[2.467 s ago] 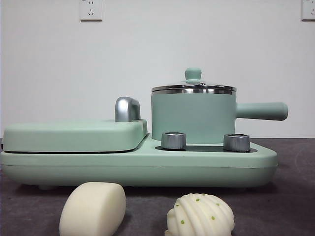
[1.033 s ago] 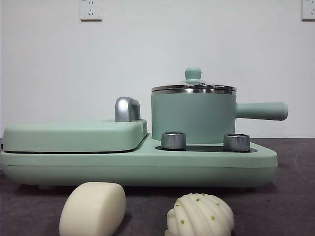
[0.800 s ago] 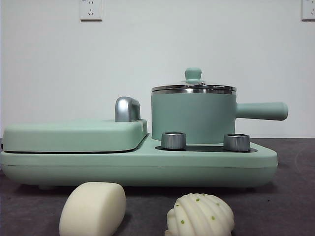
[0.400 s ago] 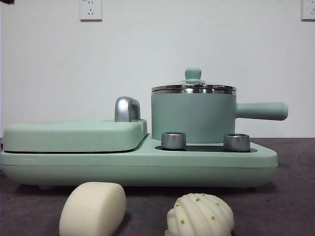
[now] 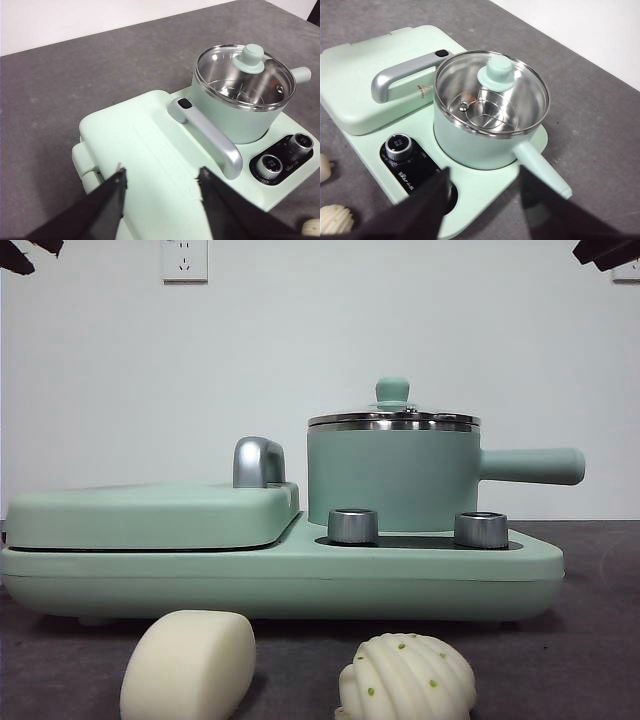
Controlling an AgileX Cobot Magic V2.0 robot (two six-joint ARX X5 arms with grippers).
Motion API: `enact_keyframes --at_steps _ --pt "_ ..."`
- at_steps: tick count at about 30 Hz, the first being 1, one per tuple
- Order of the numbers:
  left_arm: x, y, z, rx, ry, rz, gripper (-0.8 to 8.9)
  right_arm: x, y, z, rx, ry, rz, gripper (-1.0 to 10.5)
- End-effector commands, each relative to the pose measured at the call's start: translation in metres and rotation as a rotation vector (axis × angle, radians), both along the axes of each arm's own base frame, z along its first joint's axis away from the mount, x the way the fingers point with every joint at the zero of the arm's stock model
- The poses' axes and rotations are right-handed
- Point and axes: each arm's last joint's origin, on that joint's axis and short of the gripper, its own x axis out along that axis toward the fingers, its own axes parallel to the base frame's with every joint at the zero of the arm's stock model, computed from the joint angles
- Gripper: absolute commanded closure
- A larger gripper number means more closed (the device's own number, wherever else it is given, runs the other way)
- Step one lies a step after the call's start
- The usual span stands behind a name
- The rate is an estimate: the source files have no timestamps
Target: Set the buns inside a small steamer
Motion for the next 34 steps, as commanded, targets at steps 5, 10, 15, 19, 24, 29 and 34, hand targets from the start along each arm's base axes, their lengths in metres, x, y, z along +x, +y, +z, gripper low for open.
enact_keyframes --at_steps 5,10,15,19,24,29,34 --pt "0.0 -0.004 0.009 -0.007 -0.047 -0.033 5.41 0.0 0.001 0.006 -0.004 -0.029 0.007 6.7" --pt "0.006 -0.016 0.012 -0.02 -0.082 -0.094 5.41 0.0 0.001 0.006 -0.003 -0.028 0.007 6.7" --pt "0.021 -0.038 0.009 -0.032 -0.113 -0.189 5.42 0.001 0.001 0.007 0.017 -0.015 -0.004 6.7" --pt "0.038 -0.06 0.004 -0.044 -0.139 -0.26 5.42 0.001 0.001 0.008 0.064 -0.003 -0.027 6.7" --pt "0.061 -0.093 -0.009 -0.07 -0.176 -0.33 5.42 0.002 0.001 0.01 0.119 0.02 -0.053 6.7" --pt "0.082 -0.122 -0.021 -0.128 -0.197 -0.303 5.42 0.002 0.001 0.01 0.126 0.026 -0.057 6.7" --pt "0.1 -0.148 -0.027 -0.166 -0.204 -0.288 5.42 0.002 0.001 0.01 0.126 0.026 -0.057 6.7"
